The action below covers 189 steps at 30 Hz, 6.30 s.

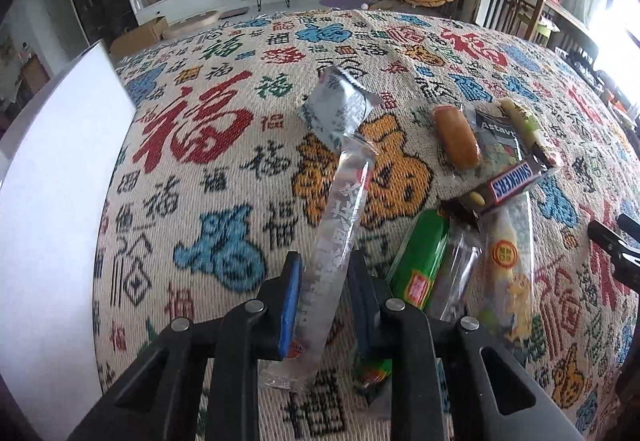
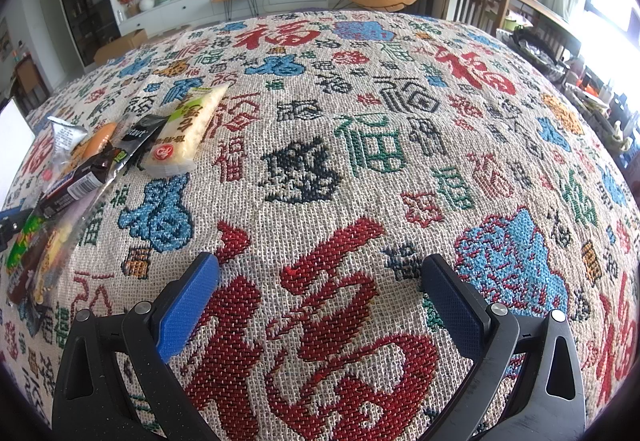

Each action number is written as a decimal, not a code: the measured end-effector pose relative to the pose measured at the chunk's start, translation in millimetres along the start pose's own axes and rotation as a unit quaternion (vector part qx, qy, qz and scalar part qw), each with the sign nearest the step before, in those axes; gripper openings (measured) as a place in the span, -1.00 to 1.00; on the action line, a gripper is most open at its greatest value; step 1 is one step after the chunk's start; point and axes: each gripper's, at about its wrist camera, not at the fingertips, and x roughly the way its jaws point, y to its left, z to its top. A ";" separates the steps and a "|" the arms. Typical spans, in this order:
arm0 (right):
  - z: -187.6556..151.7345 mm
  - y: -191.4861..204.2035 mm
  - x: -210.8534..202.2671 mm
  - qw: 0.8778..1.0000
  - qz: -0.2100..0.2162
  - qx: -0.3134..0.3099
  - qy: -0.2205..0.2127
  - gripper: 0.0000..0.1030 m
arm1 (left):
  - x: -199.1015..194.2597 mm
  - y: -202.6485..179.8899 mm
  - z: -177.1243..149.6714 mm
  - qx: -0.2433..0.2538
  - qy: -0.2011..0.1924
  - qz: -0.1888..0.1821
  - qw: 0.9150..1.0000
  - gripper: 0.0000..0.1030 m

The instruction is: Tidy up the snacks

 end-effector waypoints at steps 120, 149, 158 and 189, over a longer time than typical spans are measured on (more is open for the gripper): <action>35.7 143.0 -154.5 0.933 0.325 -0.148 0.049 -0.66 | -190.2 75.6 -118.8 -0.180 -0.132 -0.168 0.960 -0.65; 0.9 198.8 -120.7 0.946 0.261 -0.191 -0.026 0.30 | -224.6 127.2 -122.5 -0.221 -0.200 -0.063 0.952 0.72; -46.8 22.3 -55.0 0.990 0.072 -0.118 -0.023 0.34 | -101.8 1.8 -123.0 -0.083 -0.050 -0.066 0.993 0.88; -41.1 -1.9 -38.4 0.996 0.052 -0.073 -0.010 0.79 | -41.6 40.1 -106.1 -0.082 -0.042 0.053 0.994 1.00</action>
